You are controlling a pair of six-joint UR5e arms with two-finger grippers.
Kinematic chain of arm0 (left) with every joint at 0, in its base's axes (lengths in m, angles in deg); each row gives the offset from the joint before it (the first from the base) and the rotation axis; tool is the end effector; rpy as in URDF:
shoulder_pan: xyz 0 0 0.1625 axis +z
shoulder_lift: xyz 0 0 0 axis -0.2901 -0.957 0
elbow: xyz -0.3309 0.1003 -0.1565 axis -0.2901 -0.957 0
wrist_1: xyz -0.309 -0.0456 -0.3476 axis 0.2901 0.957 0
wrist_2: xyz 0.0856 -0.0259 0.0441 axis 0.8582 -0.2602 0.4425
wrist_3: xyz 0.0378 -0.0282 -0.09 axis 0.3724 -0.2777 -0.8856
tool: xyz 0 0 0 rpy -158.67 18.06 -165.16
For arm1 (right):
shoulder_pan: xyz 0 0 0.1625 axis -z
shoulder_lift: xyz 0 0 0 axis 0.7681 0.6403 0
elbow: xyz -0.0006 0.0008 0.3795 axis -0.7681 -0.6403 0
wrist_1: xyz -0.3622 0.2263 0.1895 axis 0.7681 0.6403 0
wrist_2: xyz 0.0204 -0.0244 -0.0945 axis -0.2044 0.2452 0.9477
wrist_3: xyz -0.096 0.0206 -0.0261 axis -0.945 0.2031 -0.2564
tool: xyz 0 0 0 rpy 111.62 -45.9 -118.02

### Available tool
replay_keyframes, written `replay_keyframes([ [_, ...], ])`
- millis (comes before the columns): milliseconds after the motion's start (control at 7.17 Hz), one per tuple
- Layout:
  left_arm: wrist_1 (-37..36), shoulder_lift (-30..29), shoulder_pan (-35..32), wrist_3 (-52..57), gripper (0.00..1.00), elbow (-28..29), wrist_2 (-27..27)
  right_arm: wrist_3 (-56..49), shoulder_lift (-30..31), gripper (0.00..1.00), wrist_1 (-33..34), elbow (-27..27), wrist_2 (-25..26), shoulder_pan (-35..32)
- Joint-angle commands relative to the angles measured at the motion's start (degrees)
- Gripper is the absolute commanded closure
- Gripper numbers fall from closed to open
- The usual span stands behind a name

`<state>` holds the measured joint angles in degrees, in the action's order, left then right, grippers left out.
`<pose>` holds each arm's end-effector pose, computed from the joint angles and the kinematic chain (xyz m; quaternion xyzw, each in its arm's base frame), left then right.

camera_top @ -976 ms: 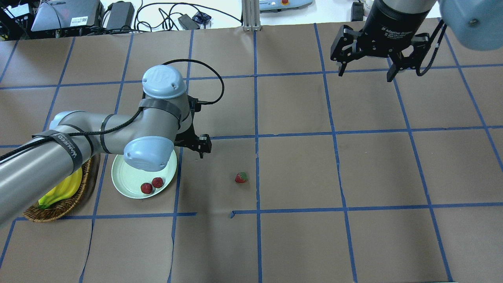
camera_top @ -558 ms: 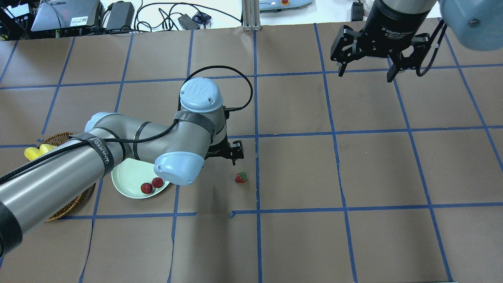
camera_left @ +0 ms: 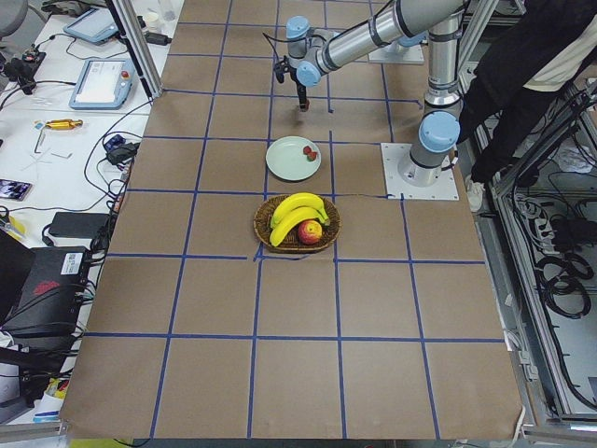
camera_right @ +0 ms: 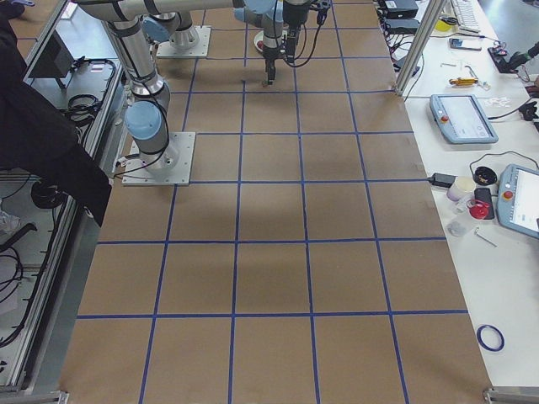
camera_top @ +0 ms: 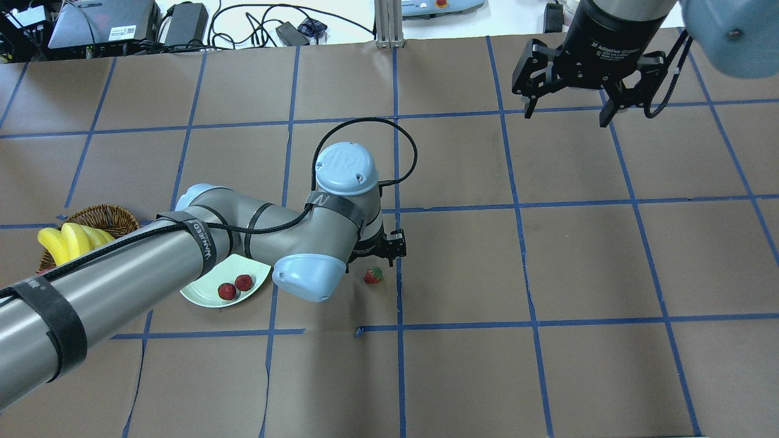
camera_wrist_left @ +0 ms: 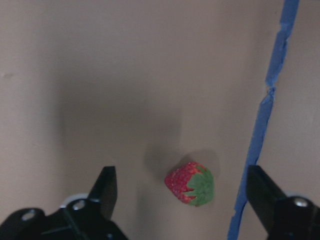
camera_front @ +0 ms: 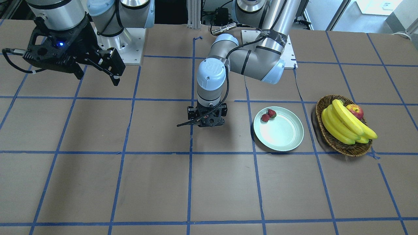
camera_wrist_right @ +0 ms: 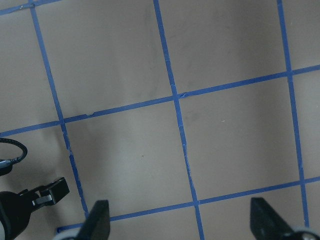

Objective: Collect all strawberries into plate
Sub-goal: 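Grasp the last strawberry with the left gripper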

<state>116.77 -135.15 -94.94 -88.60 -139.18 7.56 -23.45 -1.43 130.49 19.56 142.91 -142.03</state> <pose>-0.3308 -0.4609 0.0997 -0.0632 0.9970 0.0438 0.0061 0.1520 -0.5539 0.4734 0.0988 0.9951 -0.0071 0.0055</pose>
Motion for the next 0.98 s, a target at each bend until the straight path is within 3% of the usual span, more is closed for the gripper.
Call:
replay_keyframes([
  [0,-0.08,-1.26,-0.43,-0.97,0.23,-0.13,0.02,0.0,0.0,0.0,0.0,0.0,0.0,0.0],
  [279,-0.07,-1.43,-0.52,-1.06,0.52,-0.13,0.2,0.0,0.0,0.0,0.0,0.0,0.0,0.0],
  [558,0.01,-1.43,-0.52,-1.15,0.74,-0.04,0.2,0.0,0.0,0.0,0.0,0.0,0.0,0.0],
  [837,-0.07,-0.13,-0.35,0.25,0.79,0.22,0.64,0.0,0.0,0.0,0.0,0.0,0.0,0.0],
])
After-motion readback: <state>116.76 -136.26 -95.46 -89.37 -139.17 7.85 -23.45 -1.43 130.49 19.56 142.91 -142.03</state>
